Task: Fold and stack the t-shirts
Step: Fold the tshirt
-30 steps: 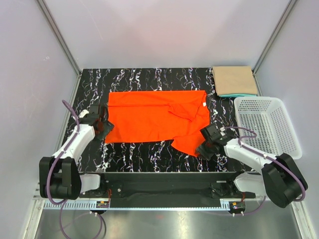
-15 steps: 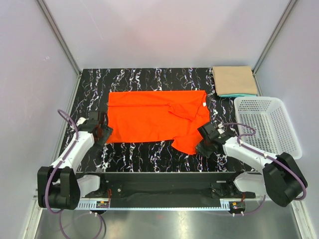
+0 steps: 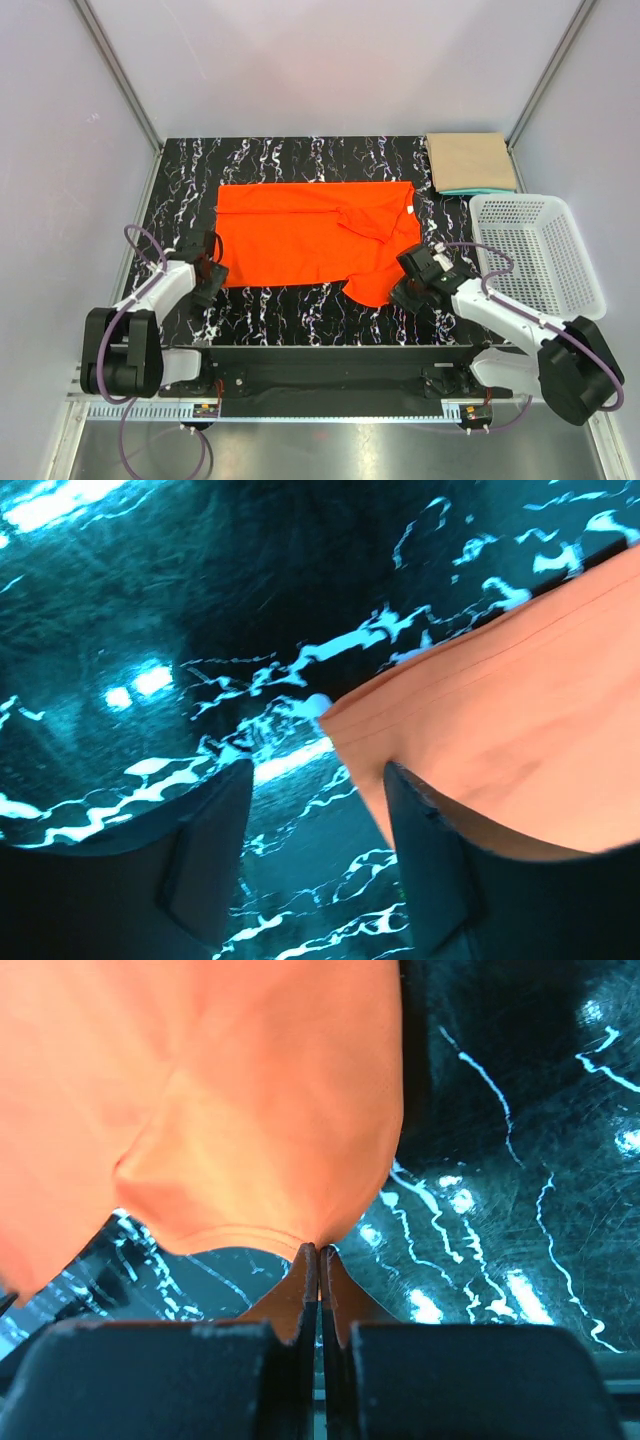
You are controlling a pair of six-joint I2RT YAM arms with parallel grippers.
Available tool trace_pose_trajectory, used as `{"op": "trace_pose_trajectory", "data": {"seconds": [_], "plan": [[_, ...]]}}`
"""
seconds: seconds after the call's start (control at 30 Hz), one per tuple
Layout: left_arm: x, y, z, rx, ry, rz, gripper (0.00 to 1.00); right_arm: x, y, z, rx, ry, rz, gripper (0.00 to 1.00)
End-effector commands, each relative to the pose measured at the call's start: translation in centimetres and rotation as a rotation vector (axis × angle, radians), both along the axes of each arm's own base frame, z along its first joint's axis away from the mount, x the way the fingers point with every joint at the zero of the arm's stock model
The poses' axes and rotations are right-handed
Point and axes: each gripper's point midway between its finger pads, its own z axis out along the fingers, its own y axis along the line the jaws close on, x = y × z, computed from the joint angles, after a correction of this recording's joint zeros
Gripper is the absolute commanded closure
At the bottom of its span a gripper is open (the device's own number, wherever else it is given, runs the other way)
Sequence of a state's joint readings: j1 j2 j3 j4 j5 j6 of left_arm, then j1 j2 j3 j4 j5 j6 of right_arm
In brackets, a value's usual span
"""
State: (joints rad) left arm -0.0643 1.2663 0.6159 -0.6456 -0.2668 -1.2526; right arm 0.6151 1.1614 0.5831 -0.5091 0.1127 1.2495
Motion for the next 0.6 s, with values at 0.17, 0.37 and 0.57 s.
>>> {"op": "trace_pose_trajectory", "data": {"seconds": [0.17,0.37,0.57], "plan": [[0.0,1.4,0.1,0.067,-0.023,0.077,1.00,-0.2,-1.5,2.4,-0.064,-0.073,0.025,1.00],[1.7,1.0,3.6,0.092,-0.132,0.023,1.00,0.4,-0.7,3.7,-0.030,-0.134,0.066,1.00],[3.7,0.7,5.6,0.114,-0.149,-0.015,1.00,2.9,-0.1,6.0,-0.063,-0.239,0.107,1.00]]}}
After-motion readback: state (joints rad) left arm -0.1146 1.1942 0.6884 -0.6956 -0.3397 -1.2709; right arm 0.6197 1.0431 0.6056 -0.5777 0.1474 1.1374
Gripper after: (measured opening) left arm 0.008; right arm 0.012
